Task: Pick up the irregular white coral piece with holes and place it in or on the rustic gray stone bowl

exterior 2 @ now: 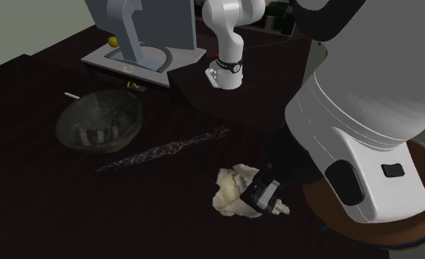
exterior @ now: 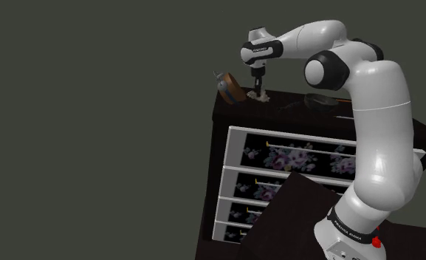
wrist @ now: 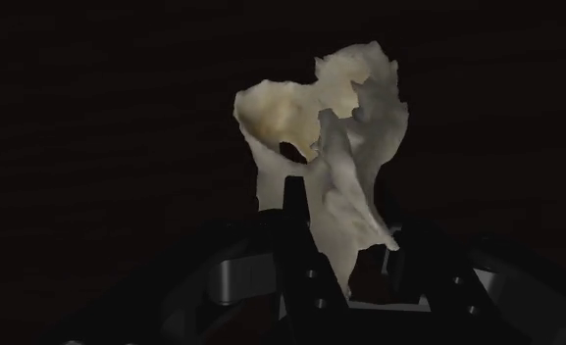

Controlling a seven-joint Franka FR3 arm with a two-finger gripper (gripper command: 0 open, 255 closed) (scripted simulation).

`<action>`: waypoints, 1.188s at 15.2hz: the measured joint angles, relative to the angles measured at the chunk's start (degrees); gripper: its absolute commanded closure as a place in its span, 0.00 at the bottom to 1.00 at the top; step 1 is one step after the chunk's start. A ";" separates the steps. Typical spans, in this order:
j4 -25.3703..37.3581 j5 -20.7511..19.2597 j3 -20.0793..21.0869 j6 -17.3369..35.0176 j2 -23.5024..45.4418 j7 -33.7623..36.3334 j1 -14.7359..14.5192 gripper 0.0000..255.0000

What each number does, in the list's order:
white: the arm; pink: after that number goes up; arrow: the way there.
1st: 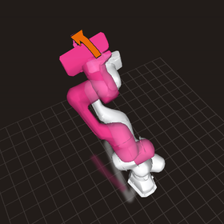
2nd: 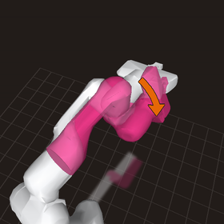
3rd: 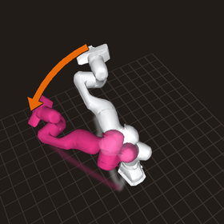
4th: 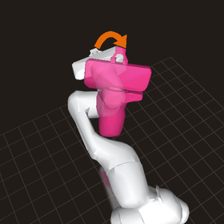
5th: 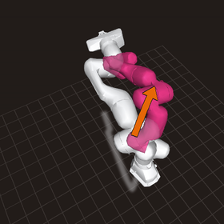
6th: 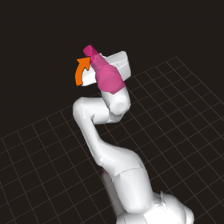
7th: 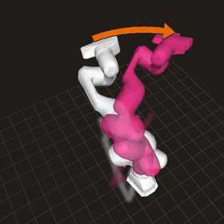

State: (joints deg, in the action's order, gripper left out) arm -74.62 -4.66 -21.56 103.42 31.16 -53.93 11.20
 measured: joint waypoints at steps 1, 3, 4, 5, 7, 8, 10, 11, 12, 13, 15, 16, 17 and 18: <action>0.39 0.01 -0.03 -1.00 -0.04 -0.16 0.06 1.00; 1.57 0.02 -0.08 -2.69 -0.14 -0.41 0.13 1.00; 2.21 0.04 -0.10 -3.40 -0.17 -0.56 0.20 1.00; 3.34 0.13 -0.11 -4.31 0.06 -0.77 0.36 1.00; 5.07 0.20 -0.15 -5.90 0.19 -1.10 0.55 1.00; 5.60 0.17 -0.18 -6.57 0.04 -1.20 0.54 1.00; 7.64 0.28 -0.21 -8.27 0.33 -1.58 0.80 1.00; 8.62 0.34 -0.22 -9.06 0.49 -1.71 0.90 1.00; 9.68 0.38 -0.26 -10.02 0.54 -1.97 1.06 1.00; 10.80 0.46 -0.26 -10.88 0.78 -2.11 1.19 1.00; 13.31 0.66 -0.23 -12.70 1.45 -2.40 1.49 1.00; 13.98 0.68 -0.25 -13.36 1.46 -2.51 1.53 1.00; 15.52 0.85 -0.24 -14.27 2.04 -2.79 1.87 1.00; 16.92 0.92 -0.24 -15.41 2.29 -2.92 1.99 1.00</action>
State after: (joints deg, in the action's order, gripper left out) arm -57.70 -3.74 -21.80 88.02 33.45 -56.85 13.18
